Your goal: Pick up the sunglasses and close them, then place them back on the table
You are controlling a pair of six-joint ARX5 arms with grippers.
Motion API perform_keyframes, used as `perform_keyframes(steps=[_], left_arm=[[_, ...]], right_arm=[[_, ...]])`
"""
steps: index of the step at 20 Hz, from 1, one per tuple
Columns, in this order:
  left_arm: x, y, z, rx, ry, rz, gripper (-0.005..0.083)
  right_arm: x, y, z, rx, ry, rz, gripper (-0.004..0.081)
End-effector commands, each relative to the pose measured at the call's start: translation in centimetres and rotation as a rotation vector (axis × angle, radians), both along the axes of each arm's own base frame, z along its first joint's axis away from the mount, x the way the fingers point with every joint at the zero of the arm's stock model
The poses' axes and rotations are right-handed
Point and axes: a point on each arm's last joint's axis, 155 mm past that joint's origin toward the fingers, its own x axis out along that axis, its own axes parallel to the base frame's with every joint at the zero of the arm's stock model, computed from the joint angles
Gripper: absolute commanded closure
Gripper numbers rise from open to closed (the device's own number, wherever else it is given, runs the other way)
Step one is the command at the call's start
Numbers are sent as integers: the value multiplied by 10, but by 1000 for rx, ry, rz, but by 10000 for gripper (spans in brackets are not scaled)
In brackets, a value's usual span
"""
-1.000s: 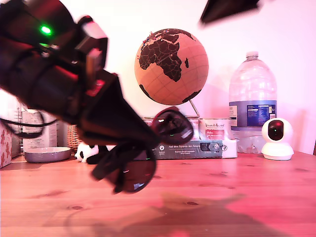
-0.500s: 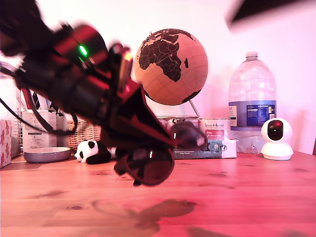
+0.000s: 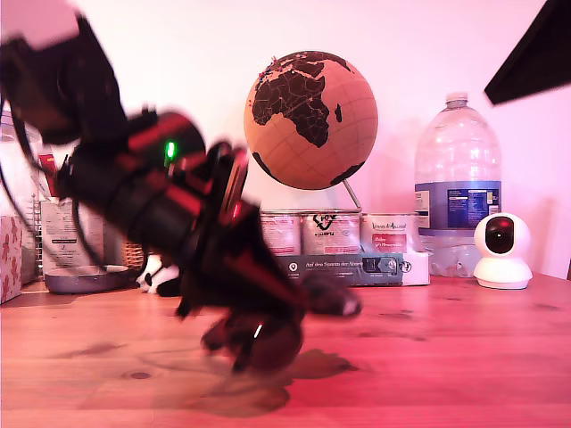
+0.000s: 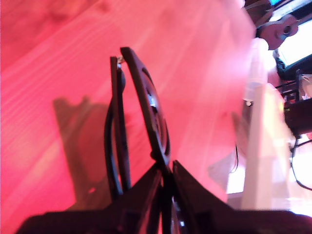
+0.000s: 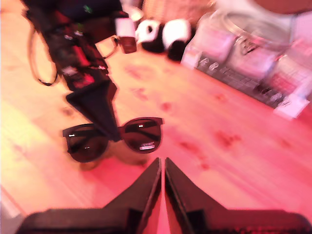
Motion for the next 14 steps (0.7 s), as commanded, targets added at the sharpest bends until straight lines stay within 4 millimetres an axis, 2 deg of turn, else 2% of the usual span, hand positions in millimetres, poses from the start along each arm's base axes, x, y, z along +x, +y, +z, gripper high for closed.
perform_keyframes(steps=[1,5,6,8,10,14], left_arm=[[0,0,-1,-4,-3,-4,792],[2,4,-11,34,15,18,779],[2,6,-18,58,26,28,736],[3,10,-28,99,37,49,545],[6,10,-28,101,23,54,447],[14,5,-19,86,-28,32,447]], right_arm=[[-1,1,-5,-4,6,6,783],[-1,2,-4,-1,5,6,783],[-1,2,-4,2,4,7,783],[-1,2,-4,3,4,7,783],[-1,2,-3,4,4,8,783],[-1,5,-1,19,5,13,783]])
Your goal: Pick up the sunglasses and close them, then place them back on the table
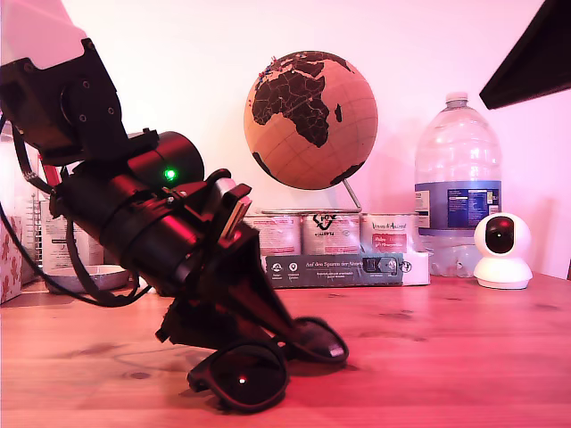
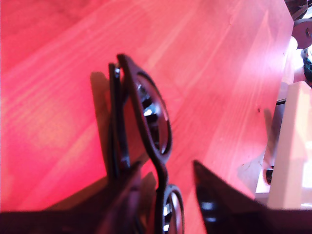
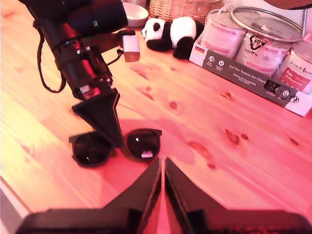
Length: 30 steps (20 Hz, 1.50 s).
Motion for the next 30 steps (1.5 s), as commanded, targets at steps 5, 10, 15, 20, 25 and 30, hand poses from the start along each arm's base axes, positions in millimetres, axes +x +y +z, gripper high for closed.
perform_keyframes(steps=[5,10,15,20,25,30], left_arm=[[5,0,12,-1,-51,-56,447],[26,26,18,98,-124,-27,454],[41,44,59,77,-219,23,759],[54,56,99,94,-379,66,795],[65,70,103,159,-440,115,795],[81,95,97,210,-472,177,795]], right_arm=[[-4,7,-8,5,37,44,783],[3,5,-5,34,46,24,783],[32,-10,7,125,46,-82,783],[77,-56,7,169,54,-290,783],[110,-109,5,240,69,-479,783],[119,-155,-2,241,90,-599,782]])
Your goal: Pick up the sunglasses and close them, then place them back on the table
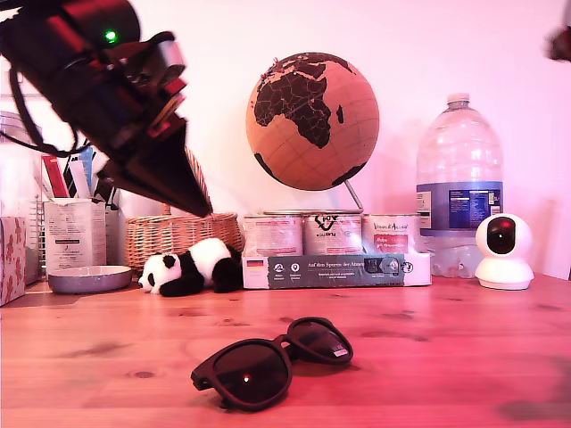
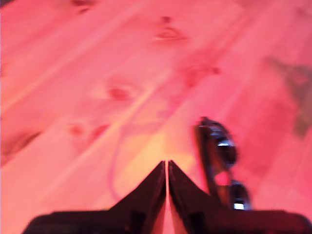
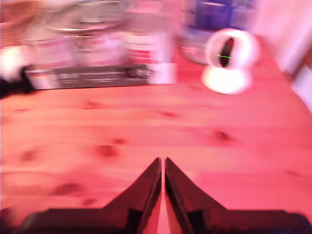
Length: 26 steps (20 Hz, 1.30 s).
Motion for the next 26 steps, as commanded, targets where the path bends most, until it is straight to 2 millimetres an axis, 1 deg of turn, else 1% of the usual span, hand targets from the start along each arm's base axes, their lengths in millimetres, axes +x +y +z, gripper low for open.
perform_keyframes(steps=[1,3,5,8,10,13,15,17,19,22,26], left_arm=[[2,14,-3,9,-23,32,795],[9,31,2,-5,-69,102,795],[12,47,13,-32,-132,170,795],[15,80,29,-45,-264,307,795],[13,103,42,-43,-364,393,795],[5,135,58,-54,-505,527,795],[-5,155,65,-69,-583,619,795],[-19,166,66,-99,-638,679,795],[-32,175,61,-102,-679,710,795],[-49,181,56,-120,-728,727,795],[-64,188,60,-147,-794,752,795]], right_arm=[[0,-7,-5,-9,7,0,782],[2,-14,-1,15,-5,-9,782],[4,-18,8,20,-46,-16,782],[4,-18,19,27,-132,-8,783],[1,-20,18,26,-174,-13,783],[-4,-31,8,17,-223,-70,783],[-8,-35,11,19,-282,-90,783],[-13,-34,19,-51,-347,-68,783],[-18,-30,31,-70,-401,-47,783],[-27,-19,50,-96,-479,3,783],[-36,-13,68,-118,-553,29,783]])
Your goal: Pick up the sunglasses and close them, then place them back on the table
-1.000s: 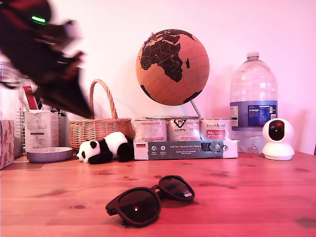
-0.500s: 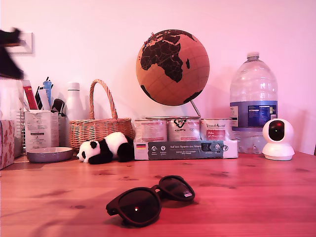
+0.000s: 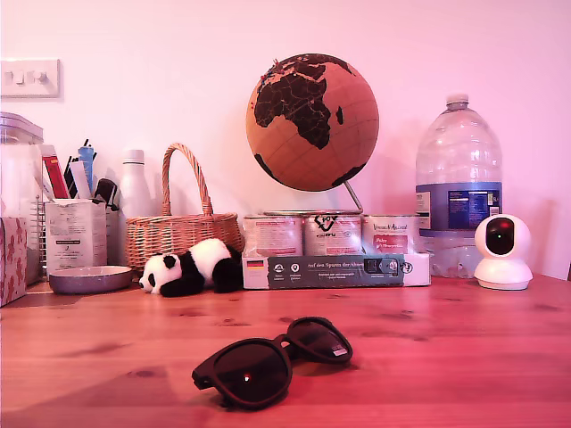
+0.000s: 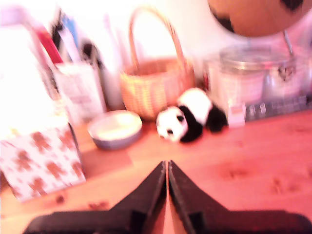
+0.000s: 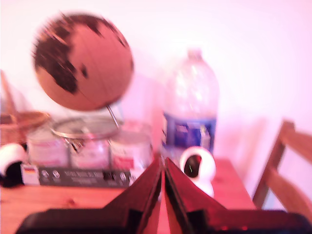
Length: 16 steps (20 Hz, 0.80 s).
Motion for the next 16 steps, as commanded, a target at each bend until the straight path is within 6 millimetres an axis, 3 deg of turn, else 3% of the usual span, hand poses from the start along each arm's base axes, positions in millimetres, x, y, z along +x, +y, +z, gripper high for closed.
perform_keyframes(steps=[1,3,5,10,16], left_arm=[[-6,2,-3,-3,-11,7,795],[-11,3,-1,-2,-22,7,795],[-16,0,-1,-7,-19,-12,795],[-21,0,-23,4,66,-15,795],[-29,2,-60,29,218,-15,795]], right_arm=[[-2,-2,1,-2,-13,-14,783],[-3,-2,-1,2,-5,-13,783],[-1,0,-16,41,56,5,783],[-2,0,-76,-14,291,-4,782],[-18,-4,-137,-69,537,-10,782]])
